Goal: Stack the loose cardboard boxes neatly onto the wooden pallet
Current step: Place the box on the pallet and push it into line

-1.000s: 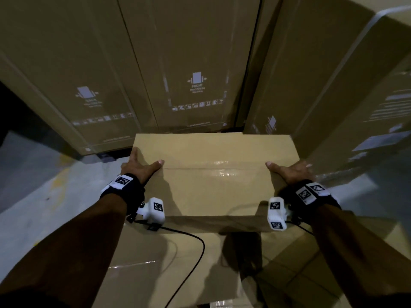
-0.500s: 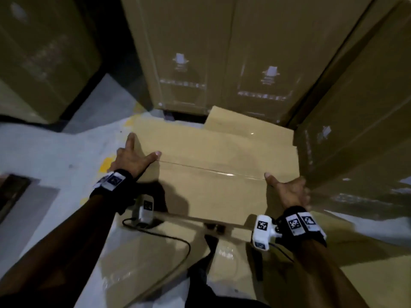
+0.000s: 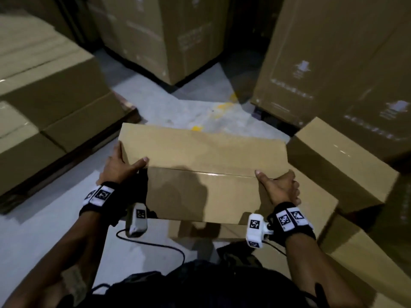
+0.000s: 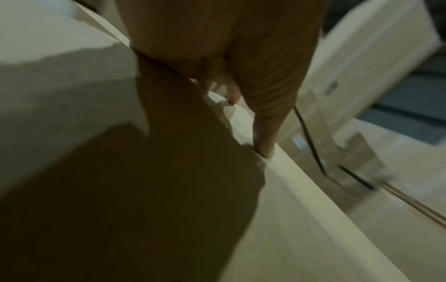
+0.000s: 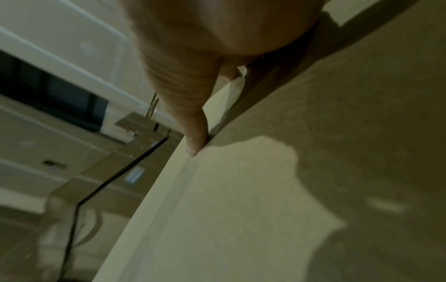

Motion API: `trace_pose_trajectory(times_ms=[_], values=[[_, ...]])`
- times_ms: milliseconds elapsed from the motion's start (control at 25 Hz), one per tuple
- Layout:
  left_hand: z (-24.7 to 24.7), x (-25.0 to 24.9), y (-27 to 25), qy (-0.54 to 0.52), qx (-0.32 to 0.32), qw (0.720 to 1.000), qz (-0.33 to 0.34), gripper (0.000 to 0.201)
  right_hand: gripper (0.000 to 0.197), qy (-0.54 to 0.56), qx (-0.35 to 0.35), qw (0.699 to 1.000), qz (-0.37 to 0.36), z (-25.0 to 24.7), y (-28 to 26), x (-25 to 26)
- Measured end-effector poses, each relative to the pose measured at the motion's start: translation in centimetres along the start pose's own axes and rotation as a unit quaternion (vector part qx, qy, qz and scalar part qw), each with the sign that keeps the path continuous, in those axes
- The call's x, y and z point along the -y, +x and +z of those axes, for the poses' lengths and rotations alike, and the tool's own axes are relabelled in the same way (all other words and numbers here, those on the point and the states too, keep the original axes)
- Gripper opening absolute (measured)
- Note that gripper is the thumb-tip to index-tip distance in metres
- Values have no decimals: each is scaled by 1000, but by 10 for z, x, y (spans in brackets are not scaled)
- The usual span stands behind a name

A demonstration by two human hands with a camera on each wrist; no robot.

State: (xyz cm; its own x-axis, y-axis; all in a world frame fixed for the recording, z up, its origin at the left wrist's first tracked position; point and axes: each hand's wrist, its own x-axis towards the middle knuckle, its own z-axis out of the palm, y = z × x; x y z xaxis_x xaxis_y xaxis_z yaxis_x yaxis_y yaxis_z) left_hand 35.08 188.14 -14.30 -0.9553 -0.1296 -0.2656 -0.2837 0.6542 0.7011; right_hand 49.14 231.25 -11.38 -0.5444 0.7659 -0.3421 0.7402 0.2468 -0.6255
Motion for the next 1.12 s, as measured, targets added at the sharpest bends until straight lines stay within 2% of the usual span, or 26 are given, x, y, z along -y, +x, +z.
trace_pose_trajectory(times_ms=[160,360,440,520,600,720,840,1040,1120], values=[[-93,89,-85,-44,-104,992,-61,112,117,-42,53,993,-94,80,-77,40],[-184,178,-183,-10,-246,946,-212,88,111,-79,143,964,-212,182,-180,96],[-207,217,-211,-25,-285,920,-269,94,107,-101,180,942,-263,223,-216,120],[-223,252,-232,-51,-314,899,-300,103,106,-124,213,923,-297,259,-245,139],[-236,278,-248,-67,-340,877,-332,104,106,-146,243,903,-324,294,-270,158],[-255,305,-260,-71,-381,837,-385,98,103,-170,282,873,-360,353,-308,189],[-275,329,-253,-85,-405,804,-428,97,108,-189,319,843,-389,415,-340,222],[-322,359,-226,-105,-435,754,-481,95,105,-217,376,800,-414,505,-392,291],[-342,368,-215,-108,-444,745,-486,95,103,-218,391,785,-428,534,-413,318]])
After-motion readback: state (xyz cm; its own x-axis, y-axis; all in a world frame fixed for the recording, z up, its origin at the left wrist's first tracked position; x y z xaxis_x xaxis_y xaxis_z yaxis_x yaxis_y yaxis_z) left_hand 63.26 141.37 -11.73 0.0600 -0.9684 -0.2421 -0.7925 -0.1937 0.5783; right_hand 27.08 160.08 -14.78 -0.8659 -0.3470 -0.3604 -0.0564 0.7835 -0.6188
